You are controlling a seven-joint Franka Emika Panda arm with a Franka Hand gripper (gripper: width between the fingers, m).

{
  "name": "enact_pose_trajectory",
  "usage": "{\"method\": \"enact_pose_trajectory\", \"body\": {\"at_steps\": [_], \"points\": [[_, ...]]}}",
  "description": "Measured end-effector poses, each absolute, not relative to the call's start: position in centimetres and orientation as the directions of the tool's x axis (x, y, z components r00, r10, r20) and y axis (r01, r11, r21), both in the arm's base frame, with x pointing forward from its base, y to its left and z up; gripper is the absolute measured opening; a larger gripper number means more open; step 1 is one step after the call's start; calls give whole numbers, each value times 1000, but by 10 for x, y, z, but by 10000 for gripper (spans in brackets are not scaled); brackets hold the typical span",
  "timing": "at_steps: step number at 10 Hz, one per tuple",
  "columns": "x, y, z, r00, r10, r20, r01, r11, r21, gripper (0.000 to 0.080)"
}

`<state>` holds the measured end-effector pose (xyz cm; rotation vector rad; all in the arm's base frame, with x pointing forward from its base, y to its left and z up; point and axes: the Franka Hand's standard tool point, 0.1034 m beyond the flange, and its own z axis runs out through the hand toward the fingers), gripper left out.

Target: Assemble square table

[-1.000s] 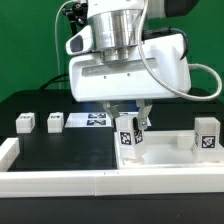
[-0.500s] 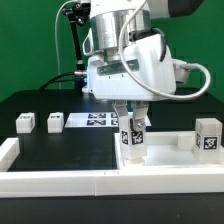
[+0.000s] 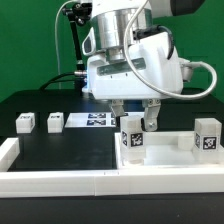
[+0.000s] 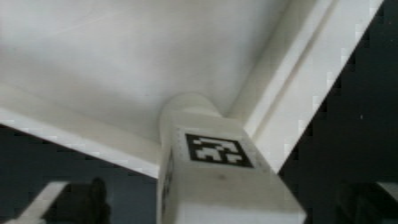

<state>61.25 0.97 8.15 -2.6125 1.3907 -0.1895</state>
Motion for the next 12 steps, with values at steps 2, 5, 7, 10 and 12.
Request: {"method": "enact_pose_trajectory", "body": {"at_steps": [2,5,7,10,12], "points": [[612,11,81,707,-704,69,-681,-704,-203,648],[611,10,79,863,-492,113,-470,-865,-173,649],[611,11,79,934,-326,143,-310,-942,-127,649],[610,13,77,982,-94,162,-84,-994,-64,649],[610,10,75,985,46,167,53,-998,-40,649]]}}
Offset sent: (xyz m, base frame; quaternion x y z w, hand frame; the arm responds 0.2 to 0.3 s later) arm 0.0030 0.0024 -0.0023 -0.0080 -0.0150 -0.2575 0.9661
